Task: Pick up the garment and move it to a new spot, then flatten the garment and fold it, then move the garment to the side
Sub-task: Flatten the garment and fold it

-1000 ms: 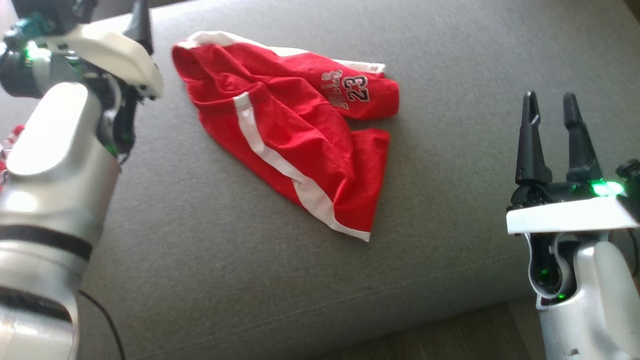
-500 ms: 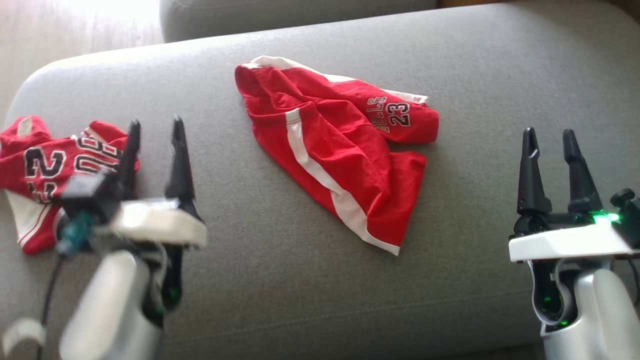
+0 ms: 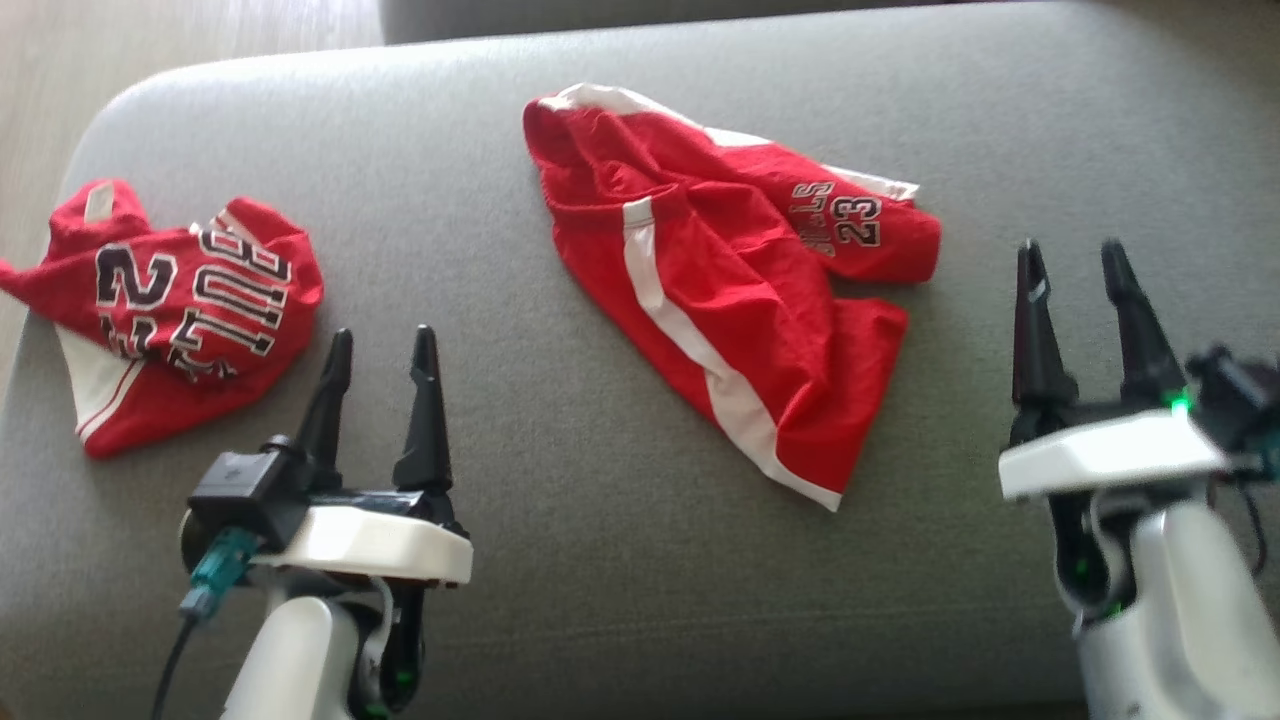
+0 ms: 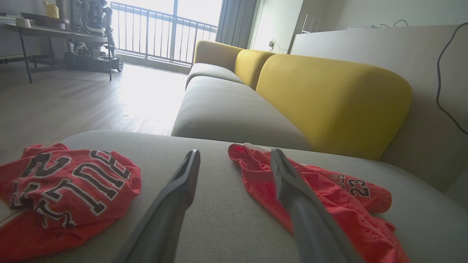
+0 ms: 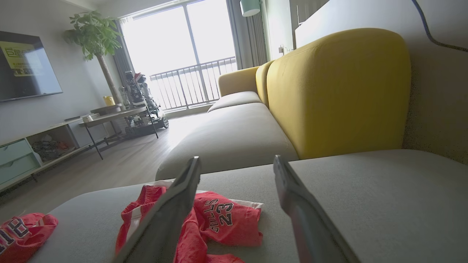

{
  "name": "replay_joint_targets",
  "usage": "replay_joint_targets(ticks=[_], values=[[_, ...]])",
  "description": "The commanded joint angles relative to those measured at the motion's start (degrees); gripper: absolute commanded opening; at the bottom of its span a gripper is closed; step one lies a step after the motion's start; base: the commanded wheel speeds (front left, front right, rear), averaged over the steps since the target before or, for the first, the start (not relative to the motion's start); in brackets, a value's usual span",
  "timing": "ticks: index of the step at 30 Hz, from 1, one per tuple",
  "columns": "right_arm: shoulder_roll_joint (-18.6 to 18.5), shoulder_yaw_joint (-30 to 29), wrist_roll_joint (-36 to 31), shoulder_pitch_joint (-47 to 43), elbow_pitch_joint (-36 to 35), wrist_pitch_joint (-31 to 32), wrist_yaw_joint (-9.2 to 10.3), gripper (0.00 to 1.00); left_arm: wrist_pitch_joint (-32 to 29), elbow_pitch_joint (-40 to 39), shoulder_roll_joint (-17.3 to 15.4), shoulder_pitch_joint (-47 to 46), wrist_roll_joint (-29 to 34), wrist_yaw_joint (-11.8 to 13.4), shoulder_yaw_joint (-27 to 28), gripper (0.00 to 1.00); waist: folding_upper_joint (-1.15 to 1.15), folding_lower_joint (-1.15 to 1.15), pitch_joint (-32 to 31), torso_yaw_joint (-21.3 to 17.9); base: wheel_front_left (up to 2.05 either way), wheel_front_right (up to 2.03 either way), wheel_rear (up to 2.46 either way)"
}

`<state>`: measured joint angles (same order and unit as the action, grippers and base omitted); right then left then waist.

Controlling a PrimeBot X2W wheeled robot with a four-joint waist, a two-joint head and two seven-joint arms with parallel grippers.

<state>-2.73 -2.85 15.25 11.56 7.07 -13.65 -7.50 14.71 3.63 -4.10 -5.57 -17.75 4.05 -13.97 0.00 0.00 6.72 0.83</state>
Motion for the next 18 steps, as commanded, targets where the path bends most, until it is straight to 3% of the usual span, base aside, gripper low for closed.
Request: replay_joint_targets(ticks=[1,8,18], values=[[-0.1,0.6,-0.9,5.7,-0.1,1.5,0.01,1.00,0.3,-1.4,0.3,-2.8,0.8,-0.6,1.7,1.00,0.00,0.00,1.9,1.3,0.00,0.00,0.00],[-0.3,-6.6,-2.5,18.8,12.3,8.0,0.01,1.00,0.3,-0.6,1.2,-5.3,1.8,-1.8,-1.0,1.00,0.00,0.00,7.2,5.1,0.00,0.00,0.00],[-4.2,-13.4,-4.7,31.8,31.8,13.6,0.01,1.00,0.3,-1.1,1.2,-8.2,-0.9,0.0,-5.3,1.00,0.00,0.00,12.5,9.5,0.00,0.00,0.00]])
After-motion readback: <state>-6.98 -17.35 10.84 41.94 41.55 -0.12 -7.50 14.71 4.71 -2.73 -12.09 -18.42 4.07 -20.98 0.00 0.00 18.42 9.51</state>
